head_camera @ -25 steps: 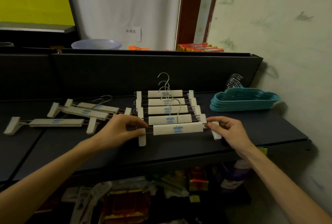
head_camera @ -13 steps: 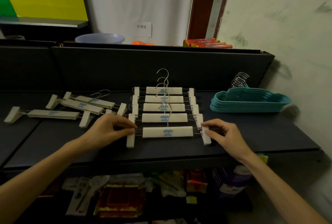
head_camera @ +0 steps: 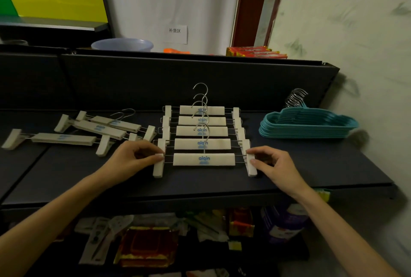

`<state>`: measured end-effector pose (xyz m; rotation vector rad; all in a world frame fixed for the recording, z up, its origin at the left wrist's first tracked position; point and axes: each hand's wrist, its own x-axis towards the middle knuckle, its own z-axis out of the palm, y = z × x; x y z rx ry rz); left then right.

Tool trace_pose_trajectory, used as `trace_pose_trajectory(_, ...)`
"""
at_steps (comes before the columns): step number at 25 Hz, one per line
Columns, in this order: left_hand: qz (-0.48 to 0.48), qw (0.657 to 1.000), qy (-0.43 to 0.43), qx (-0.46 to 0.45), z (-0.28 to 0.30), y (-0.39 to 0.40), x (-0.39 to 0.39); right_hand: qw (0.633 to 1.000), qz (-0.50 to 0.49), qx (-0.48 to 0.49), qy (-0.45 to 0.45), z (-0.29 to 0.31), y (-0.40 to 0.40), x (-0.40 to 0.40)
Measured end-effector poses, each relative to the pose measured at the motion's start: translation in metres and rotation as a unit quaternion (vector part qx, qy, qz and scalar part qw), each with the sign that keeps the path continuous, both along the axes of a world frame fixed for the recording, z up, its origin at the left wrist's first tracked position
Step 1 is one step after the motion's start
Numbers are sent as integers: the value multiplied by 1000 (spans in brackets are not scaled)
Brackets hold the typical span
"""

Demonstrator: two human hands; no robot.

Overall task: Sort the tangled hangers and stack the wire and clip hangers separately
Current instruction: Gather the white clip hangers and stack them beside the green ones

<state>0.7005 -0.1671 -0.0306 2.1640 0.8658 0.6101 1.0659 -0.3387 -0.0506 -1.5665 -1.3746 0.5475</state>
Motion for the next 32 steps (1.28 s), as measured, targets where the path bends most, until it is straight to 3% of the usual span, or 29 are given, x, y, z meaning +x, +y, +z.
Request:
trace_pose_trajectory(3,-2,1000,13,5,1,6,-3,999,-11,7,-29,8,2,-3)
trace_pose_trajectory(6,-23,996,53,73,9,12,-3,986,-37,60,-153,26,12,-22)
trace_pose_trajectory(9,-53,991,81,87,13,18,0,972,8,17,-236,39,41,-53)
trace_pose_trajectory(15,-63,995,73,5,14,19,4,993,68,-23,-90,38,80,-80)
trace_pose_trajectory(22,-48,994,95,-23,12,27,7,997,53,10,-51,27,80,-78)
trace_pose_trajectory(25,-34,993,110,2,12,22,6,996,52,-3,-77,31,79,-79)
trace_pose_trajectory(27,-13,991,112,73,13,15,2,994,20,-7,-112,35,79,-81)
trace_pose_trajectory(30,30,988,70,134,20,18,-17,978,-40,121,-168,51,82,-95)
trace_pose_trajectory(32,82,978,72,176,24,34,-46,955,-7,196,-224,60,90,-123)
